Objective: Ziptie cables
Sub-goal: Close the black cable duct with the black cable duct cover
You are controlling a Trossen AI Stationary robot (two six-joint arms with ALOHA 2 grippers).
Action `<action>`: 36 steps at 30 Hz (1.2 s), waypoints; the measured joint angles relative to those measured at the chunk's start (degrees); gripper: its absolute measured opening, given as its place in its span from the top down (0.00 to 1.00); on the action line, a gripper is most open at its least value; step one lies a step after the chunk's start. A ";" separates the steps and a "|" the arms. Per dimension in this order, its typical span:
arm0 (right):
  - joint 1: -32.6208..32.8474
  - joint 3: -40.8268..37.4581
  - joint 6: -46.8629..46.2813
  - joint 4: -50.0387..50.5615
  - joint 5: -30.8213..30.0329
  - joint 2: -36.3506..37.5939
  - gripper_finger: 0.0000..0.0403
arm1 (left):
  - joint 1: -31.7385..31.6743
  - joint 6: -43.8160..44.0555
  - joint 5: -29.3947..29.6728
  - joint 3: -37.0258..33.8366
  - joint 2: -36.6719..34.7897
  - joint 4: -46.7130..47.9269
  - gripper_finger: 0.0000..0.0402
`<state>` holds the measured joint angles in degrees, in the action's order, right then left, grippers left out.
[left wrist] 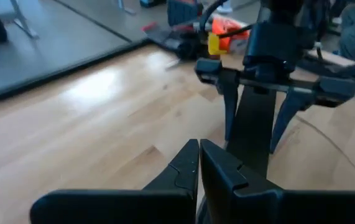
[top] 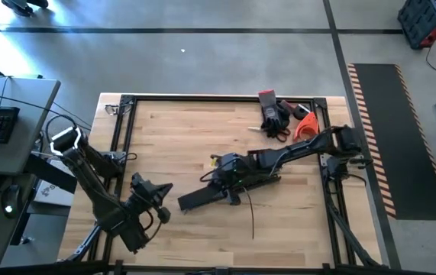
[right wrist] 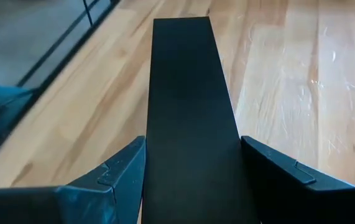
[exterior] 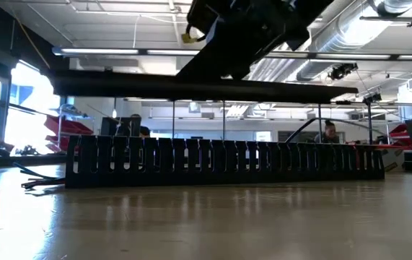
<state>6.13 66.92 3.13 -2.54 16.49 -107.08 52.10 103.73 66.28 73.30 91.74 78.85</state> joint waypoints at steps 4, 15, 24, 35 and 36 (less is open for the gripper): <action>0.00 1.33 1.41 2.97 -1.84 -1.08 0.47 | 0.00 -7.22 -1.71 -8.07 -3.17 -14.11 1.00; 0.20 1.42 0.33 5.71 -3.04 -1.08 0.47 | -3.24 -21.55 -0.25 -22.47 -3.43 -42.82 1.00; 0.66 1.40 0.95 6.52 -4.13 -2.06 0.47 | -6.84 -40.52 -2.18 -27.47 -3.45 -63.98 1.00; 0.68 1.40 1.38 7.41 -5.48 -2.65 0.47 | -9.79 -47.47 -6.59 -30.43 -0.58 -74.80 1.00; 0.68 1.40 1.38 7.52 -5.50 -2.65 0.47 | -9.77 -47.51 -7.35 -30.43 0.30 -75.61 1.00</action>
<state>6.81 68.31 4.51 4.98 10.99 -109.73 42.33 56.23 58.93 42.87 92.04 3.23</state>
